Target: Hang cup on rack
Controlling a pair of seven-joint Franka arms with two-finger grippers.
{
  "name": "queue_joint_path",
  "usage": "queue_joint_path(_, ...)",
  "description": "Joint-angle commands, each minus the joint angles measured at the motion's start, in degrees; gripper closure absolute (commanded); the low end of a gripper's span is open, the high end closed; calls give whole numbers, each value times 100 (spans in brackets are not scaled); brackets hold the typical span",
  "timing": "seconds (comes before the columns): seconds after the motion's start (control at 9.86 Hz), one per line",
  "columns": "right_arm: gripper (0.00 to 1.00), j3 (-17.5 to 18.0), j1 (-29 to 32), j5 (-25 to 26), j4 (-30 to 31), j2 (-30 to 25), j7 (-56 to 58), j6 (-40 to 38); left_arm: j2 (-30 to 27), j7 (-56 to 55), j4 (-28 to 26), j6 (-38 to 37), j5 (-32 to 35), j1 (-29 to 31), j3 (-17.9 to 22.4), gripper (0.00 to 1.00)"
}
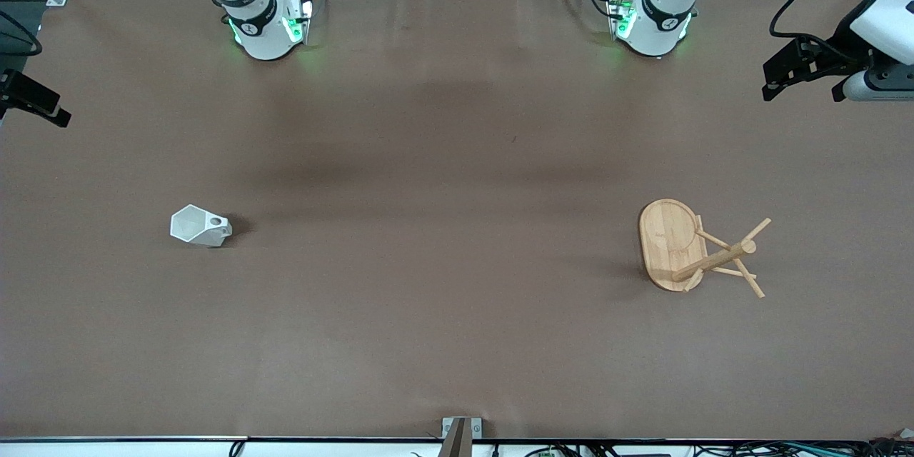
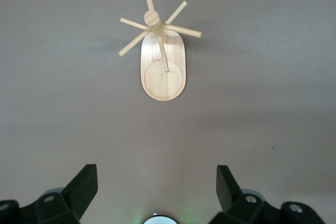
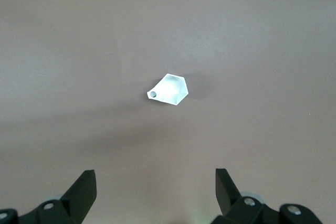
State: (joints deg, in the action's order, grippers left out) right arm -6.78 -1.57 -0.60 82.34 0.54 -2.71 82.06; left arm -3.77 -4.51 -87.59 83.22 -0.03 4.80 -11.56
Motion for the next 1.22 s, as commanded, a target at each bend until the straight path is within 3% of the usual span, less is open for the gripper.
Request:
queue_joint_path(0.0,0,106,113,42,89,-72,60,38,-1,-50,-162,-26,-15,30,-30,0)
queue_joint_path(0.51,0,115,175,33,124,-72,52,12,51,-15,-162,-26,-67,39,-21,0)
queue_joint_path(0.71,0,106,201,33,709,-45,60,430,60,72,-171,-34,-67,39,-30,0)
queue_joint_path(0.91,0,106,210,103,1718,77,191,1544,87,90,-153,-26,-67,39,-30,0)
queue_joint_path(1.12,0,89,219,130,2083,497,306,2136,87,108,-153,-34,-67,39,-30,0)
